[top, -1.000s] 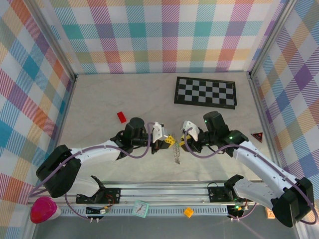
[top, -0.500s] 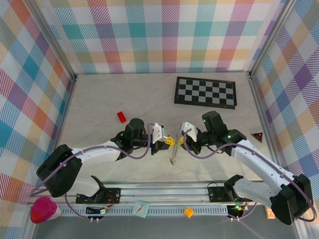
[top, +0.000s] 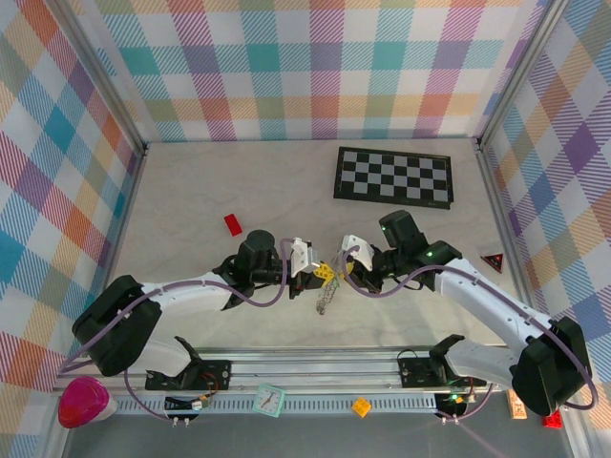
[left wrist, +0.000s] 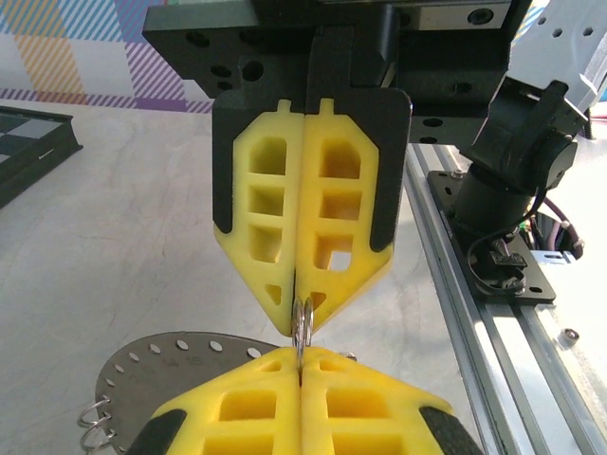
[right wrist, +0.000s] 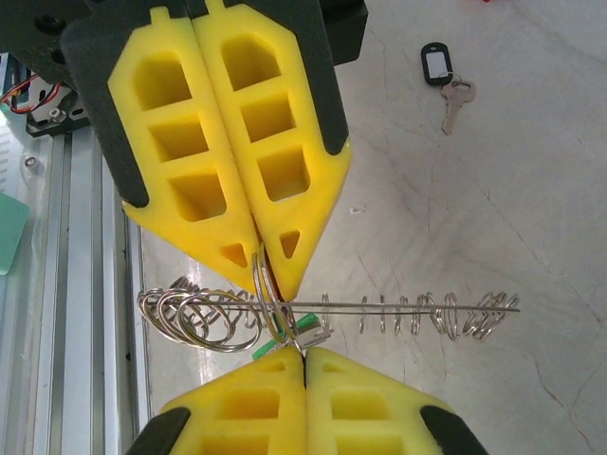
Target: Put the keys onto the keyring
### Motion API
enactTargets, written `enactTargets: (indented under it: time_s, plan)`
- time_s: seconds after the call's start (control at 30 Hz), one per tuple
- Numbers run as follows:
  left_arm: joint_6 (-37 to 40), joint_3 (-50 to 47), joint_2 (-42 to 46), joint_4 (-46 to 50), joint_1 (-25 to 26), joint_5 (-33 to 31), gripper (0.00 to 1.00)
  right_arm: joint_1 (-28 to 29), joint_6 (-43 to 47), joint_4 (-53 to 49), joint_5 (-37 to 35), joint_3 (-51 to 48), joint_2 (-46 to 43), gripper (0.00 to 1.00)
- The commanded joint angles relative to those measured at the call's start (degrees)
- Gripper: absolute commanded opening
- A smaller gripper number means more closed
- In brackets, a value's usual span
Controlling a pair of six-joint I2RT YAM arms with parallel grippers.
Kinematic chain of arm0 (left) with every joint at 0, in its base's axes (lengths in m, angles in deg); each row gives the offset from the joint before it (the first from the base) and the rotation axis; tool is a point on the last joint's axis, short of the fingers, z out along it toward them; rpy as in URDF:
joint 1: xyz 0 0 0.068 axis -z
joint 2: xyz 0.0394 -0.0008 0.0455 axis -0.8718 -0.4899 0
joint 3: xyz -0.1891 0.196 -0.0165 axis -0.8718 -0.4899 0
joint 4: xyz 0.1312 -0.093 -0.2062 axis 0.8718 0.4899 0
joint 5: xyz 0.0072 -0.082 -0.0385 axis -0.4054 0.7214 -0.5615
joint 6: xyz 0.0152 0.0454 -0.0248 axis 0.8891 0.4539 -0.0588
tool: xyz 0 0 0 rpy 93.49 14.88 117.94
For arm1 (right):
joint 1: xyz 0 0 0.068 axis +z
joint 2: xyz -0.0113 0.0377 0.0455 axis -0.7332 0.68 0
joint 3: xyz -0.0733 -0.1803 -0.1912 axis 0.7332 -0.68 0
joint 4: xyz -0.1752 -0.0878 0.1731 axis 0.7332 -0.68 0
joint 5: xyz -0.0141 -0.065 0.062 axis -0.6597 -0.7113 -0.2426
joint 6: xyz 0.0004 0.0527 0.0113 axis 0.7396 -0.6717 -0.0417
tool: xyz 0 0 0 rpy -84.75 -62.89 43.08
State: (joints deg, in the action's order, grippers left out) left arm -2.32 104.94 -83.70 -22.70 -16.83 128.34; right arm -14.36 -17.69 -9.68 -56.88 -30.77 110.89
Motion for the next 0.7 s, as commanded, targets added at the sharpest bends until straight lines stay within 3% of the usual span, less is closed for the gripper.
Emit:
enactTargets:
  time_s: [0.0,0.07,0.2,0.4,0.63,0.67]
  plan:
    - [-1.0,-0.17,0.2,-6.44,0.3,3.75,0.0,-0.01,-1.17,4.51,0.44,-0.83,-2.31,0.19]
    - [-1.26,-0.25,0.16,-6.82,0.26,3.77,0.0,-0.01,-1.0,5.51,0.23,-2.17,-4.36,0.4]
    - [-3.36,-0.39,-0.85,-9.64,0.26,4.01,0.0,-0.01,-1.04,6.98,2.73,-2.63,-5.6,0.42]
    - [-5.32,-0.87,-1.67,-12.61,0.23,4.27,0.0,-0.01,-1.72,8.78,4.67,-2.76,-5.1,0.31]
    - [-5.38,-0.89,-1.45,-12.81,0.3,3.98,0.0,-0.01,-1.02,7.59,5.12,-2.02,-4.42,0.01]
    - [-5.31,-0.87,-1.36,-12.53,0.28,3.26,0.0,-0.01,-0.56,6.82,5.0,-1.4,-4.22,0.0]
